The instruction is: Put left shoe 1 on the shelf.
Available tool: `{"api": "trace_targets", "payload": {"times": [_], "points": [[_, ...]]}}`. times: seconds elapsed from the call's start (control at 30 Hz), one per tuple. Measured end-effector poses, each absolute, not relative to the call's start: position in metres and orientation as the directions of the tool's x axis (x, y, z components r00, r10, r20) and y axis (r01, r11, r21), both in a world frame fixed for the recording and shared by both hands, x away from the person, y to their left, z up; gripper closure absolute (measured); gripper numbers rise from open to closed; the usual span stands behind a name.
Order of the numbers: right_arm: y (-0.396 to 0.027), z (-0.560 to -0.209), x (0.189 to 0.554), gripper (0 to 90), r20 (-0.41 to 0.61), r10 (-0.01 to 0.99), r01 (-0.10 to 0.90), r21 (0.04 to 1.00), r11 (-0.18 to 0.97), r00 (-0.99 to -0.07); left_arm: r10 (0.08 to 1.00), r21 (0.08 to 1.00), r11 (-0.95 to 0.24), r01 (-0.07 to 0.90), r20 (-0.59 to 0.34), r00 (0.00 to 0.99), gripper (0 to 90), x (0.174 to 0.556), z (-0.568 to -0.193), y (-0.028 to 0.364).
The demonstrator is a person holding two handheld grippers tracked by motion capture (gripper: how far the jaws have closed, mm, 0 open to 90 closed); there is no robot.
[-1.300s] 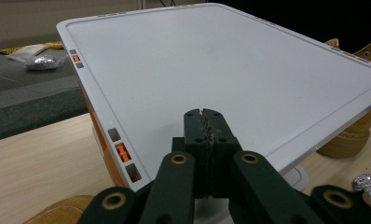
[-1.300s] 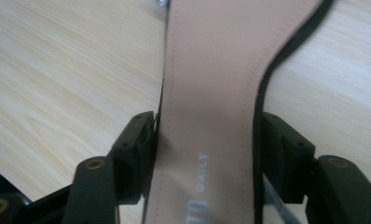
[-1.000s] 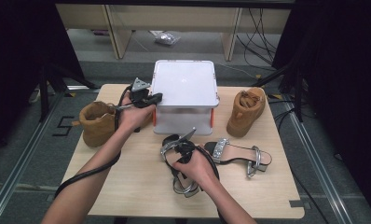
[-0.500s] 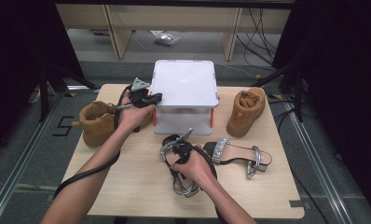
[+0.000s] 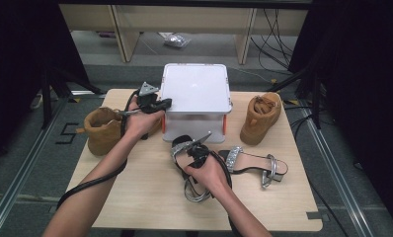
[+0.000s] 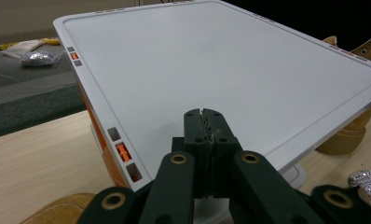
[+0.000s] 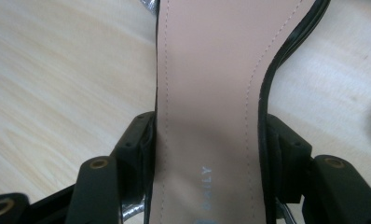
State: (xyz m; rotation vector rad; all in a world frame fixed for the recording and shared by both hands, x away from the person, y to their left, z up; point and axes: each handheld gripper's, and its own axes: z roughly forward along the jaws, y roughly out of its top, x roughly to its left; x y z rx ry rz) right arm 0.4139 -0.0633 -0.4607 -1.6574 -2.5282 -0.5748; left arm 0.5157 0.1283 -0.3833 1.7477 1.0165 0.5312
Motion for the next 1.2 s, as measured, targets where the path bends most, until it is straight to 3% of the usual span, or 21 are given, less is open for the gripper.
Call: {"api": "trace_targets", "payload": {"times": [0.23, 0.33, 0.37, 0.43, 0.73, 0.87, 0.9, 1.0, 1.03, 1.2], "points": [[-0.059, -0.455, 0.423, 43.5, 0.271, 0.882, 0.911, 0.264, 0.318, -0.387, 0.828, 0.911, -0.141, 0.387, -0.105, 0.55, 88.4, 0.516, -0.384, 0.129], [-0.054, -0.455, 0.43, 43.5, 0.284, 0.881, 0.911, 0.282, 0.302, -0.38, 0.828, 0.911, -0.141, 0.388, -0.106, 0.55, 88.4, 0.516, -0.383, 0.129], [-0.056, -0.457, 0.435, 43.5, 0.264, 0.871, 0.889, 0.321, 0.326, -0.414, 0.828, 0.911, -0.141, 0.388, -0.106, 0.55, 88.5, 0.516, -0.384, 0.129], [-0.05, -0.453, 0.438, 43.5, 0.282, 0.888, 0.913, 0.295, 0.281, -0.365, 0.828, 0.911, -0.139, 0.389, -0.108, 0.55, 88.5, 0.516, -0.384, 0.129], [-0.039, -0.456, 0.474, 43.4, 0.238, 0.893, 0.881, 0.387, 0.272, -0.381, 0.828, 0.909, -0.137, 0.394, -0.113, 0.549, 88.7, 0.516, -0.383, 0.129], [-0.033, -0.459, 0.483, 43.4, 0.245, 0.912, 0.9, 0.373, 0.226, -0.33, 0.827, 0.909, -0.129, 0.396, -0.121, 0.548, 88.7, 0.516, -0.384, 0.13], [-0.034, -0.462, 0.485, 43.5, 0.237, 0.901, 0.884, 0.391, 0.255, -0.364, 0.826, 0.91, -0.127, 0.396, -0.124, 0.549, 88.7, 0.516, -0.384, 0.13], [-0.032, -0.466, 0.488, 43.4, 0.231, 0.916, 0.893, 0.392, 0.221, -0.328, 0.826, 0.91, -0.127, 0.395, -0.124, 0.55, 88.7, 0.516, -0.384, 0.13], [-0.037, -0.473, 0.491, 43.4, 0.168, 0.897, 0.844, 0.444, 0.302, -0.409, 0.826, 0.91, -0.127, 0.396, -0.123, 0.55, 88.7, 0.516, -0.384, 0.13], [-0.035, -0.477, 0.495, 43.0, 0.175, 0.911, 0.86, 0.434, 0.27, -0.374, 0.826, 0.91, -0.125, 0.395, -0.125, 0.55, 88.7, 0.516, -0.384, 0.13]]}}
